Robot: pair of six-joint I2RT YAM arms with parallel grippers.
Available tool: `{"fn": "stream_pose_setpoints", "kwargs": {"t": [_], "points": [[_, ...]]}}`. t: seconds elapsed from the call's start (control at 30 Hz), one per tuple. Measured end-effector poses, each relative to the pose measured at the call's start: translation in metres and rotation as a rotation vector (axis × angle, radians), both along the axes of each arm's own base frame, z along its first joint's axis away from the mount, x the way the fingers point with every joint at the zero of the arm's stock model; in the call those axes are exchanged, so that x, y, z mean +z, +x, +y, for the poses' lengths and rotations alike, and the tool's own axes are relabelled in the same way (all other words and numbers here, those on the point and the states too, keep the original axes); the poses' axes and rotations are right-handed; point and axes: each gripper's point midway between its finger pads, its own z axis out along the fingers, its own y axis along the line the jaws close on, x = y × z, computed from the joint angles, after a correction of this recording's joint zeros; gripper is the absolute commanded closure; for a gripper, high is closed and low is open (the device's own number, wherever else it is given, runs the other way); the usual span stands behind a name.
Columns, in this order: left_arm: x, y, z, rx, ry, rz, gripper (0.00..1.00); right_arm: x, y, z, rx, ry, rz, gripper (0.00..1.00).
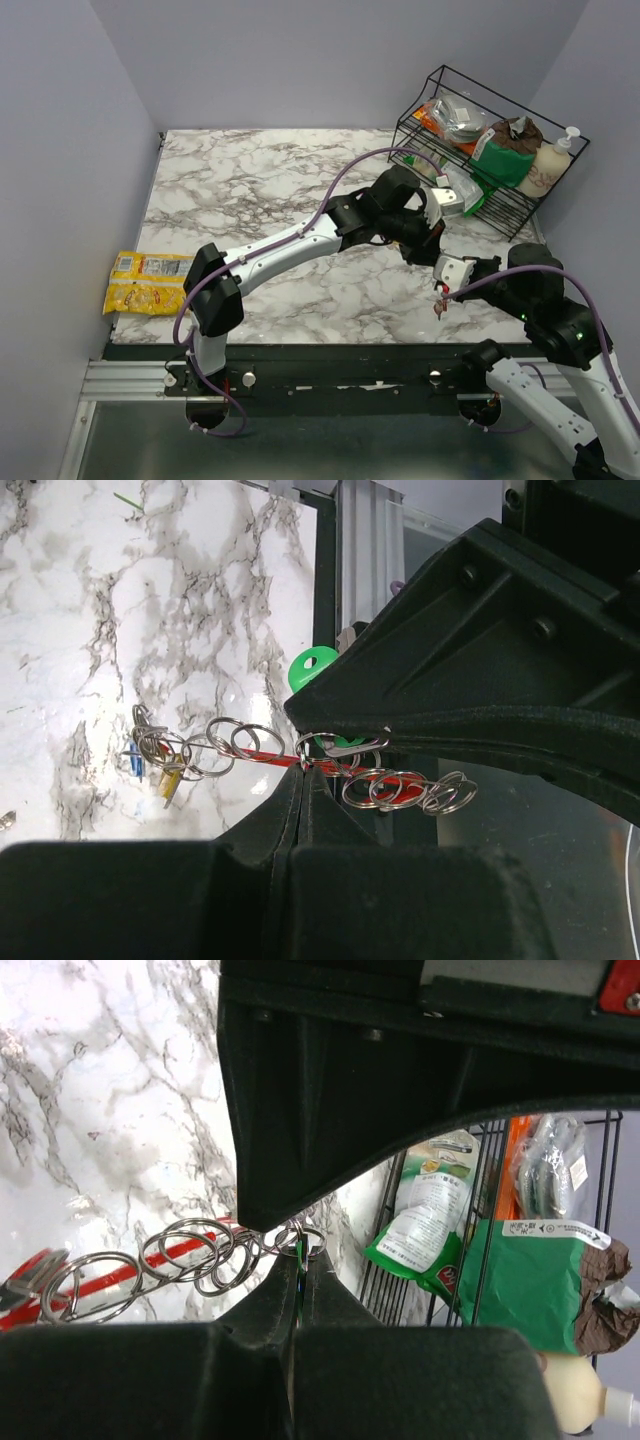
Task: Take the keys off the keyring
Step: Remove the key from the keyring.
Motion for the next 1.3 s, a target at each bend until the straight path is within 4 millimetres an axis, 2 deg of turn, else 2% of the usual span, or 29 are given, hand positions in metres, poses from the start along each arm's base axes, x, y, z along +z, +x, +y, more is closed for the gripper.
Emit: {"fn": "stream_pose_setpoints", "kwargs": {"t": [0.23, 0.6, 0.97, 1.3], "points": [[0.007, 0.001, 0.001, 0.002, -0.023, -0.023, 1.00, 0.006, 0.007, 0.000, -0.033, 0.052, -0.033, 0.99], [0.002, 0.006, 0.008, 0.017, -0.007, -0.032, 1.00, -0.003, 0.013, 0.000, -0.061, 0.090, -0.053, 0.99], [0.020, 0.003, 0.016, 0.013, -0.034, -0.067, 1.00, -0.001, 0.017, -0.002, -0.092, 0.131, -0.067, 0.99], [0.021, 0.004, 0.018, 0.015, -0.033, -0.070, 1.00, -0.009, 0.016, 0.001, -0.085, 0.134, -0.046, 0.99]]}}
